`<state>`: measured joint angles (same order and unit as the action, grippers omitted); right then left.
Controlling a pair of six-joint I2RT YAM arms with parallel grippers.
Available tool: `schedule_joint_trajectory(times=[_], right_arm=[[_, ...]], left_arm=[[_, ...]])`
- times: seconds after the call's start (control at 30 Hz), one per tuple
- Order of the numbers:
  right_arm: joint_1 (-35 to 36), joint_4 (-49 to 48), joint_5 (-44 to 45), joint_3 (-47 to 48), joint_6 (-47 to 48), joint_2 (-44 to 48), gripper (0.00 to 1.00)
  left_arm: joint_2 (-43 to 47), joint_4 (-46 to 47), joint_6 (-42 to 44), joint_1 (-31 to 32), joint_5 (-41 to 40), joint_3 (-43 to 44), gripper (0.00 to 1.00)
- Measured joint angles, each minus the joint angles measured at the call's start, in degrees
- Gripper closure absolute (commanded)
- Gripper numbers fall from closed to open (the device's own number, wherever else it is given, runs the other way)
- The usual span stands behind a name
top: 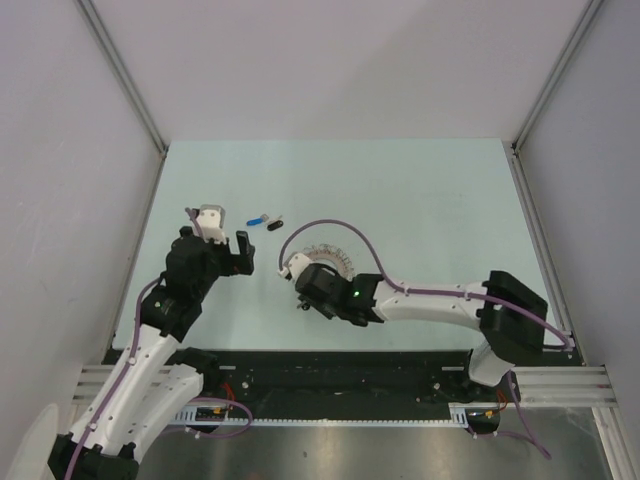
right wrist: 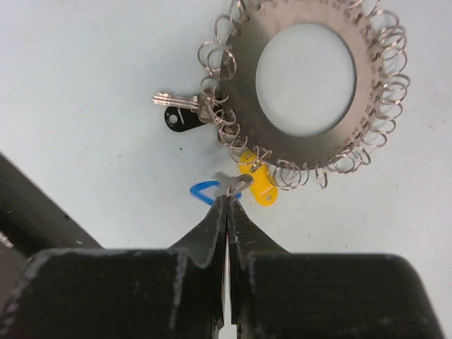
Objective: Put the keys on the keyring
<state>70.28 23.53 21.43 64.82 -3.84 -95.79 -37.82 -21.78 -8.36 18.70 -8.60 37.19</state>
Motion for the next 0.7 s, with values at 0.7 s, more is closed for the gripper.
schedule_joint_trajectory(times=[0.7], right_arm=[[-34.25,-33.22,-50.36,-29.62,-1.73,39.30,1.00]], left_arm=[[1.73,12.94,3.87,1.25,38.82,-3.34,0.00]])
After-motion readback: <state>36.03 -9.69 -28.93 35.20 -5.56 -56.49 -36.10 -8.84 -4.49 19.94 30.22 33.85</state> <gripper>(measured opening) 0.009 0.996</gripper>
